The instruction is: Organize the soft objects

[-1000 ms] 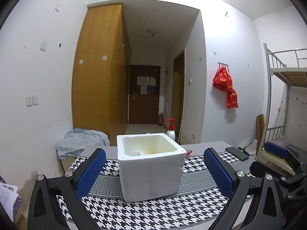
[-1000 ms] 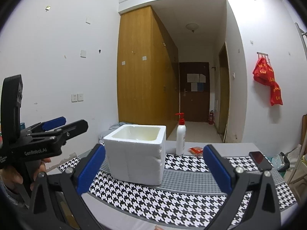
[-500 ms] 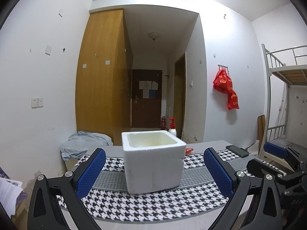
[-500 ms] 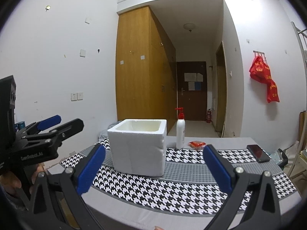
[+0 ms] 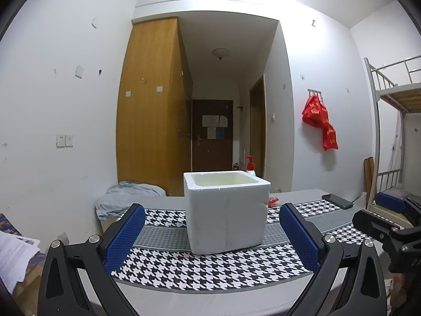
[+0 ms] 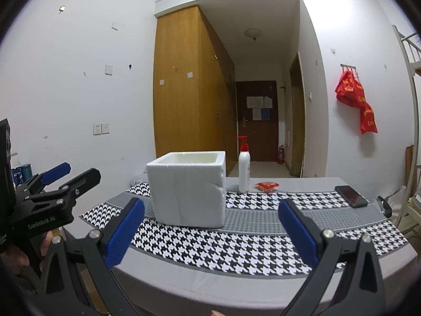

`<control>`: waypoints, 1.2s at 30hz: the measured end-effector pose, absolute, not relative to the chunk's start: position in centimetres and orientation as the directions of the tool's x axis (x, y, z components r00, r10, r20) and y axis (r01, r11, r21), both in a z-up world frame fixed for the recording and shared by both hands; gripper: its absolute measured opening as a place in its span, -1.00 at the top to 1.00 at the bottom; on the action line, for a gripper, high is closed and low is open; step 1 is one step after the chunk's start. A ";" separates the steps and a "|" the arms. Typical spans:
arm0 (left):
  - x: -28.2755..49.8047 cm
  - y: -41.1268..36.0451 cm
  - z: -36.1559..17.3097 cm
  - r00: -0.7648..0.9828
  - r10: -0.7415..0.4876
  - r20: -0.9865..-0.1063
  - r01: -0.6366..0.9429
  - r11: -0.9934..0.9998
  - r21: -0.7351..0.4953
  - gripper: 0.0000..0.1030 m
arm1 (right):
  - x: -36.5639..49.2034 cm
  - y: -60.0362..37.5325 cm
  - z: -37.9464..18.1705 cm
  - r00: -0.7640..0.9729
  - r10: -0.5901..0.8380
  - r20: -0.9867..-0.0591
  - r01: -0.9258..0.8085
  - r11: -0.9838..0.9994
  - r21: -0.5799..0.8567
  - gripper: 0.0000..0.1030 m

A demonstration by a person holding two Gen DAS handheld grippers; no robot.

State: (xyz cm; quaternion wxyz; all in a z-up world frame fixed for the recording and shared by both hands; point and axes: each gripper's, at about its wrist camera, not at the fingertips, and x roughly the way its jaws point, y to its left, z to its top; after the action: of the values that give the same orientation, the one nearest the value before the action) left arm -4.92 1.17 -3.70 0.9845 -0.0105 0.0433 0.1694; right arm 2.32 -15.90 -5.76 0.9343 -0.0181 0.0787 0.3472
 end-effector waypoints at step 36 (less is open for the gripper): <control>-5.5 0.4 -3.6 0.942 0.316 -0.111 -0.314 0.949 0.033 -0.98 | 1.5 -15.8 -5.7 0.754 0.635 -0.166 -0.644 0.765 -0.001 -0.99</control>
State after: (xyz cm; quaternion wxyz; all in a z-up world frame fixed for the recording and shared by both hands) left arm -5.53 0.44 -3.57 0.9855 0.0074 0.0577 0.1597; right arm 1.48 -15.82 -5.72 0.9361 -0.0291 0.0778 0.3417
